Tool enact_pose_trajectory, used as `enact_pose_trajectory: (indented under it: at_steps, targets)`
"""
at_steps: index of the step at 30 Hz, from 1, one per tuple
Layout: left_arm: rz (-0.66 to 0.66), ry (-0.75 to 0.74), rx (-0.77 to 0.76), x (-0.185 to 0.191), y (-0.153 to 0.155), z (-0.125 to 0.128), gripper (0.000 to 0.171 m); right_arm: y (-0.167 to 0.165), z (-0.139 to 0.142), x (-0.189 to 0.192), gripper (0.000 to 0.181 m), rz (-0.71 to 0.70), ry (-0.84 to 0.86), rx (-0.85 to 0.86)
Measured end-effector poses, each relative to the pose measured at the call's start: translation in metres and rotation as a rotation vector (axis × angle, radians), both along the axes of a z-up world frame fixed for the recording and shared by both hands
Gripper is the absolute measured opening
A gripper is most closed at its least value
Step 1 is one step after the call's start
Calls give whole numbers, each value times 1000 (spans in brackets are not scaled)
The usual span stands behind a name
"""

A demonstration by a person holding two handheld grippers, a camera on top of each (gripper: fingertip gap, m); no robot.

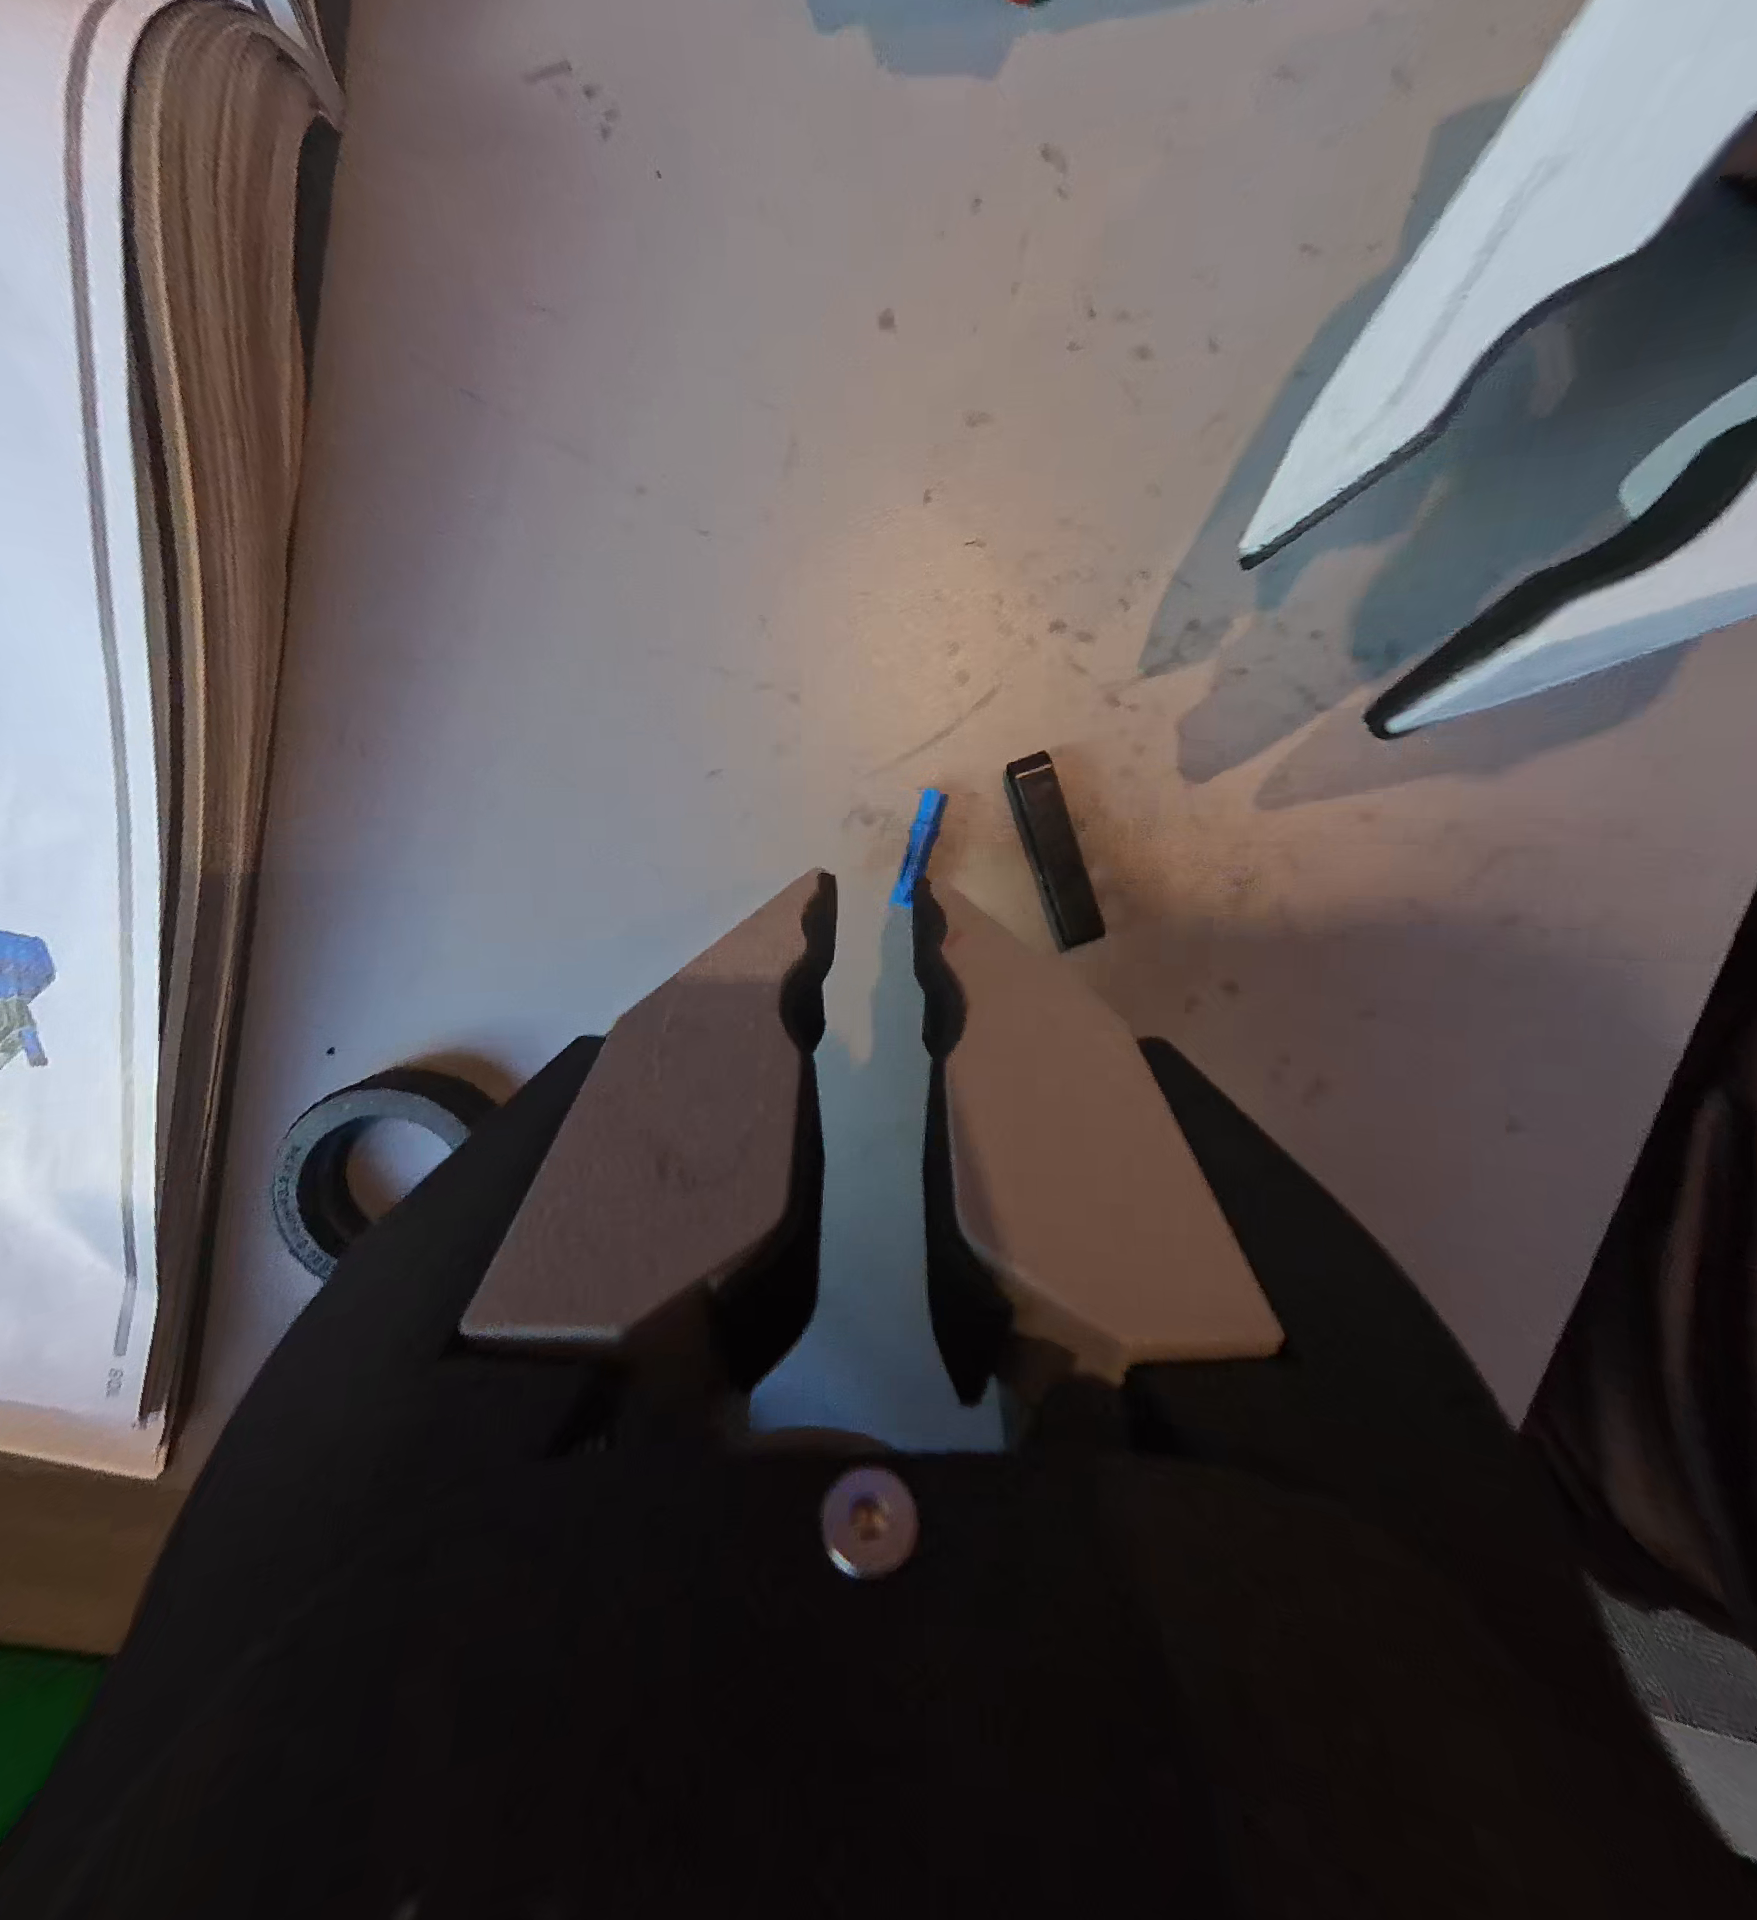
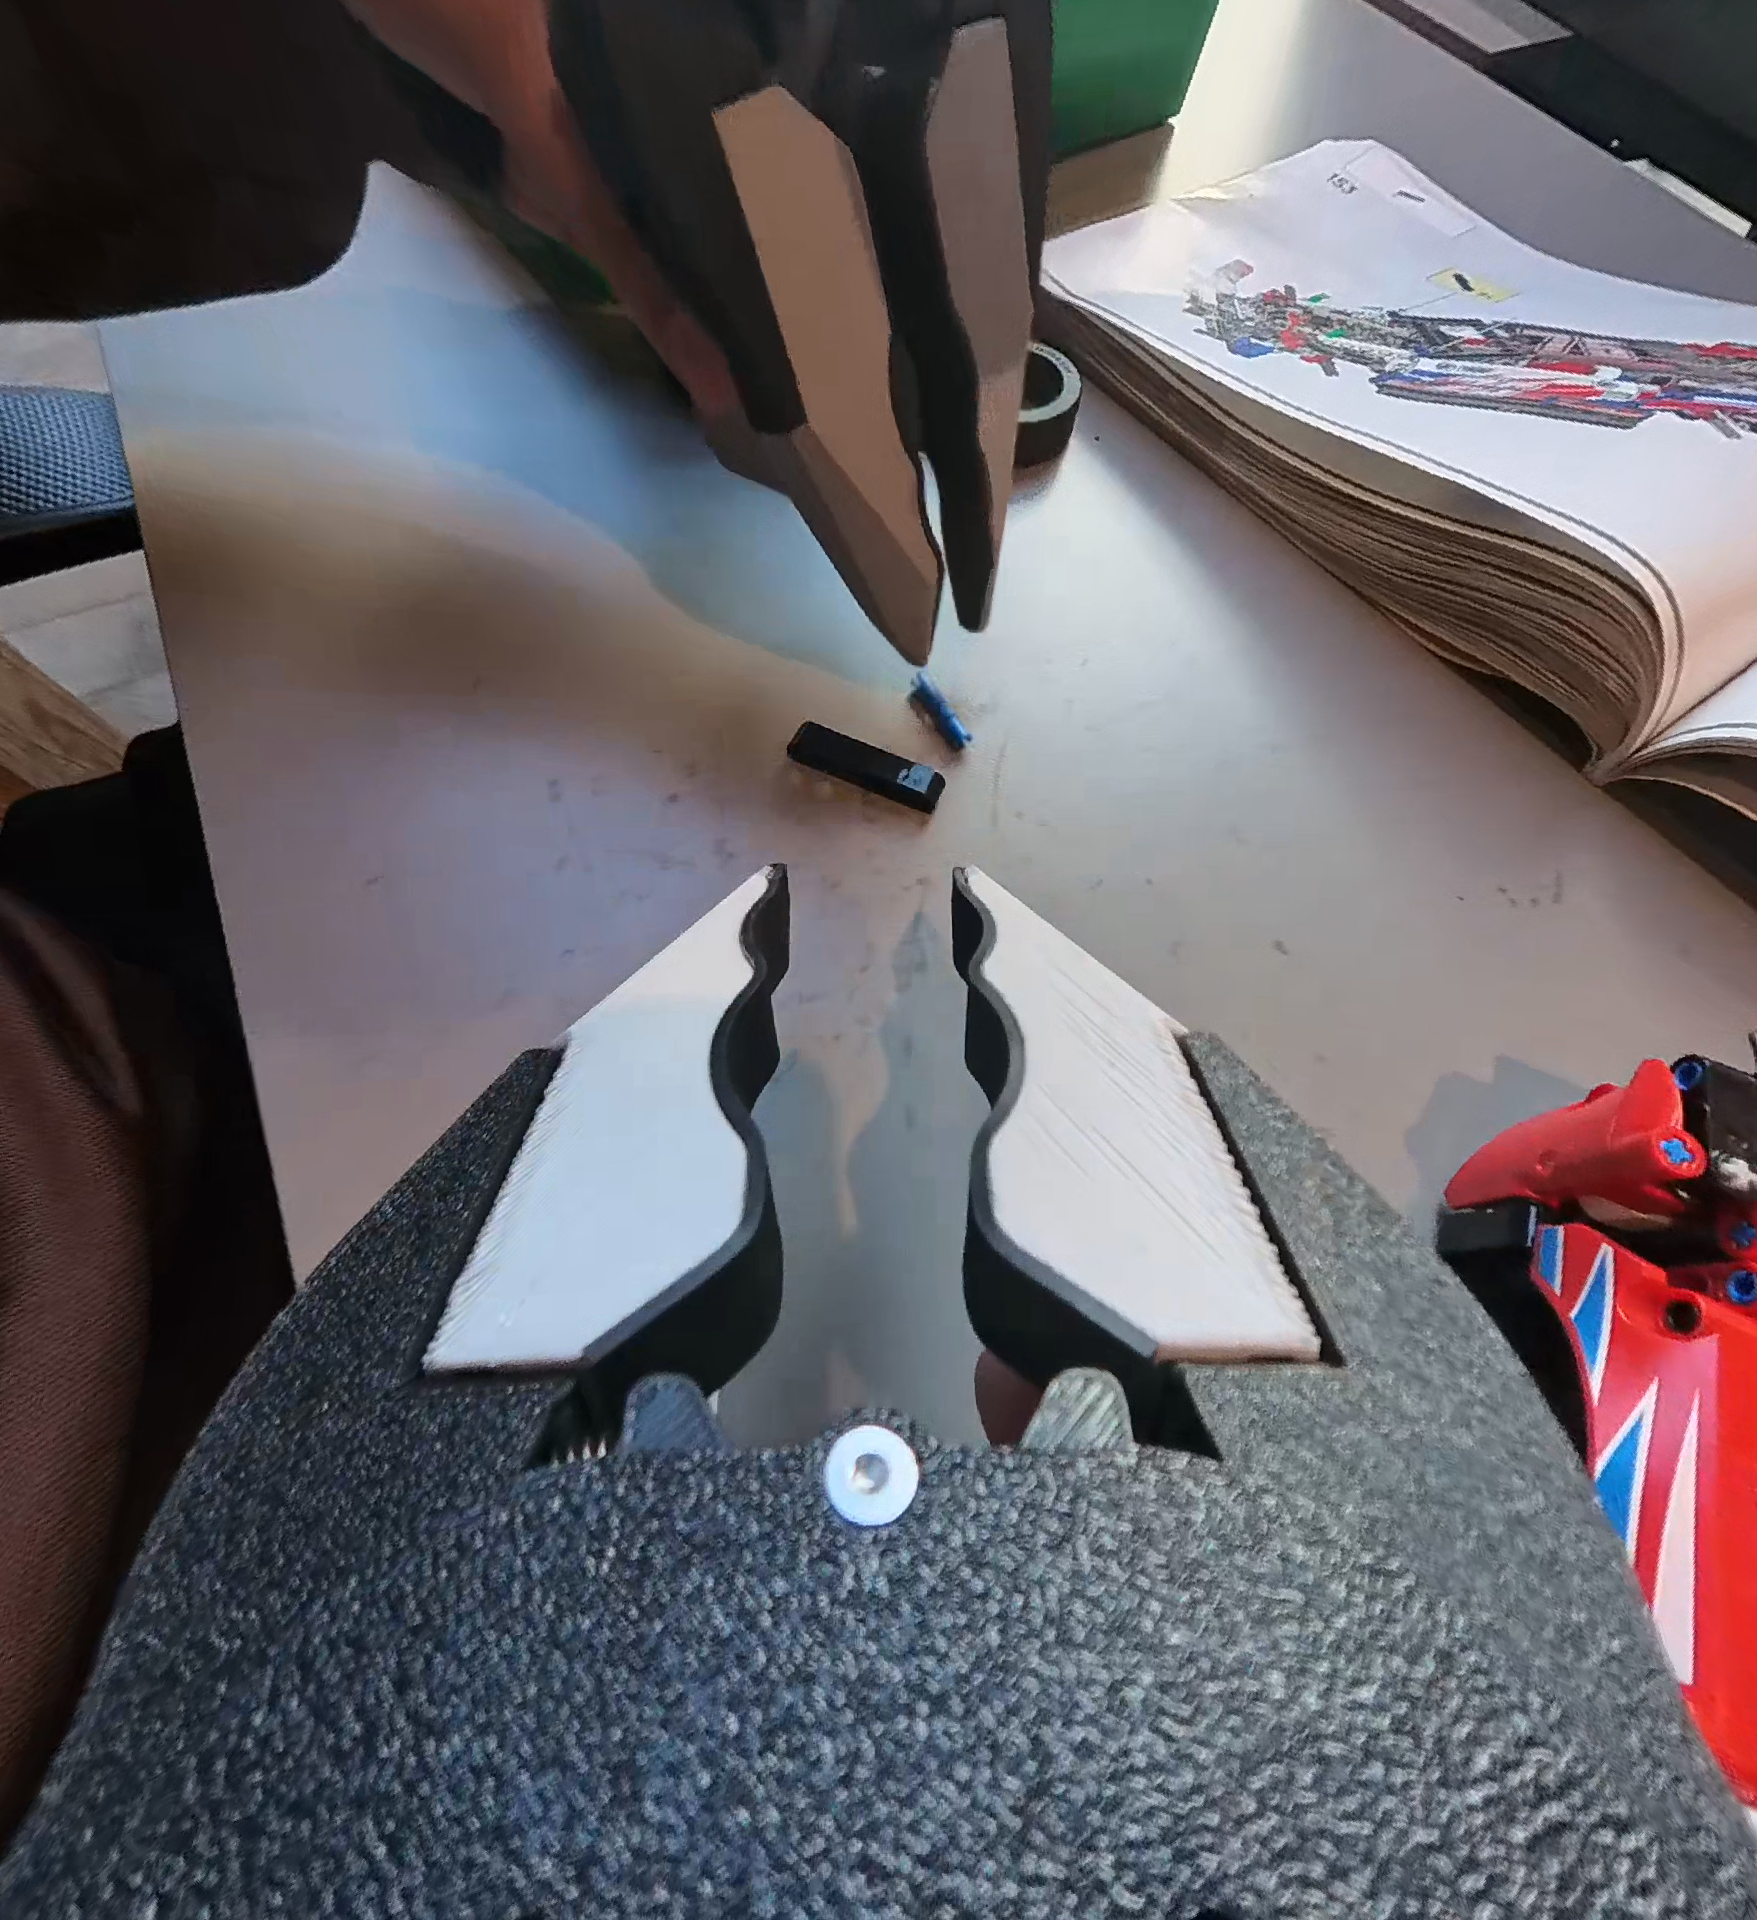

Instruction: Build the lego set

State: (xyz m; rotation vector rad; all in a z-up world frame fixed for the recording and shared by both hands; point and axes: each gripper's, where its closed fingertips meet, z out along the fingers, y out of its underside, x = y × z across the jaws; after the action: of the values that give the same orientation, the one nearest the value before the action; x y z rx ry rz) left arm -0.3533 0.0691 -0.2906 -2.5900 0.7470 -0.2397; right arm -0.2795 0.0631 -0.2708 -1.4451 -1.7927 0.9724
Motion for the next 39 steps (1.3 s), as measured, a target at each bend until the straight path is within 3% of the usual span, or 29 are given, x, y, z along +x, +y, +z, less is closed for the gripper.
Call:
enact_pose_trajectory:
  at_steps: [4,9,14,18,22,31,39]
  targets:
    - [25,-12,96,-1,-6,21,13,2,1,-3,28,-4,8,-2]
    - [112,-108,306,-11,-29,75,12,4,3,-7,24,-7,23,5]
    - [295,-29,483,-88,-61,135,11,4,2,-9,23,-7,18,20]
    - [410,52,459,-149,-79,142,17,6,2,-9,22,-18,19,29]
    - [468,21,371,-183,-84,121,19,10,0,-10,22,-48,9,34]
    - [394,57,17,-204,-113,28,13,15,-4,-11,22,-81,-17,50]
    - [296,125,-123,-206,-124,2,8,15,-2,-11,22,-75,-7,19]
